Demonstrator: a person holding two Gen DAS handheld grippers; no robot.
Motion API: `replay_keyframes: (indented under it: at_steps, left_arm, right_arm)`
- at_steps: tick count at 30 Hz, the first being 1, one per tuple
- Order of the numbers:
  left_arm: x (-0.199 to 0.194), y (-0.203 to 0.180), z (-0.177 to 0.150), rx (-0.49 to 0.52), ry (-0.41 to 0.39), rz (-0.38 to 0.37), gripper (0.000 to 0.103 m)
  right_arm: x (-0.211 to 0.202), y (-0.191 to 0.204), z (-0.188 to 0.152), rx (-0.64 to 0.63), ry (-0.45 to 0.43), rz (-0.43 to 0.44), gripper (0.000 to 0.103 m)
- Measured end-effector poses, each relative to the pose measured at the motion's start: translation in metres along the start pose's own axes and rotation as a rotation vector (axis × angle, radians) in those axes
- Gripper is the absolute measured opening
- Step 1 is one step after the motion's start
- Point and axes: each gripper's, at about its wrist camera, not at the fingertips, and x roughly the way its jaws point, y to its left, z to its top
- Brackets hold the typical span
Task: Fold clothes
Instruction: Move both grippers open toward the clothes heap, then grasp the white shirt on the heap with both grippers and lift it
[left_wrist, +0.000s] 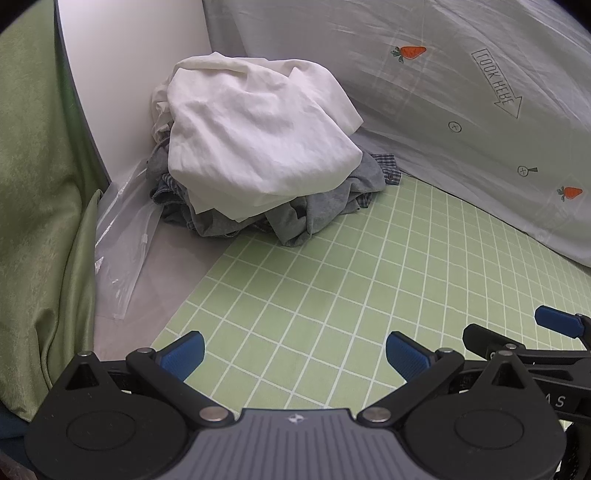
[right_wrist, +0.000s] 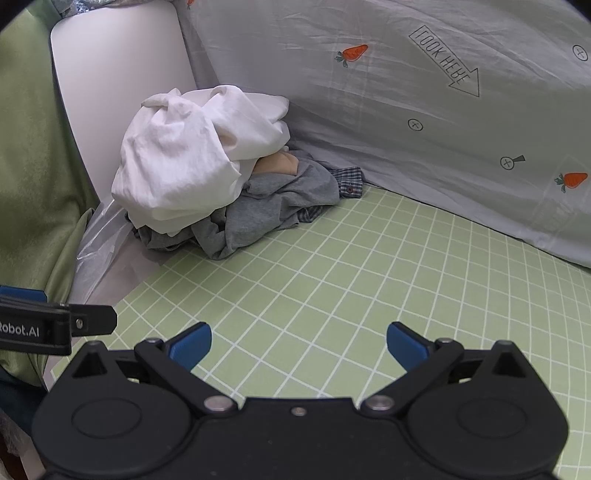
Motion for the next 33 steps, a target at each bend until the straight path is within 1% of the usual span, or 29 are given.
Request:
replay_keyframes:
  at_steps: [14, 20, 25, 29, 31, 33]
  left_arm:
    - [0.006, 0.004, -0.001, -0.008, 0.031, 0.011, 0.103]
    - [0.012, 0.005, -0.003, -0.014, 0.061, 0.02, 0.103]
    - [0.02, 0.011, -0.003, -0.039, 0.095, 0.045, 0.103]
    - [0.028, 0.018, 0.005, -0.066, 0.114, 0.057, 0.103]
    - [0.033, 0.024, 0.015, -0.081, 0.116, 0.058, 0.103]
    - [0.038, 0.031, 0.031, -0.092, 0.099, 0.061, 0.103]
  right_arm:
    - [0.004, 0.003, -0.001, -0.003, 0.021, 0.013, 0.102]
    - [0.009, 0.006, -0.001, -0.013, 0.041, 0.025, 0.102]
    - [0.018, 0.008, 0.002, -0.021, 0.067, 0.036, 0.102]
    - [0.029, 0.008, 0.011, -0.033, 0.084, 0.041, 0.102]
    - [0.038, 0.007, 0.021, -0.043, 0.088, 0.045, 0.102]
    - [0.048, 0.006, 0.038, -0.055, 0.08, 0.051, 0.102]
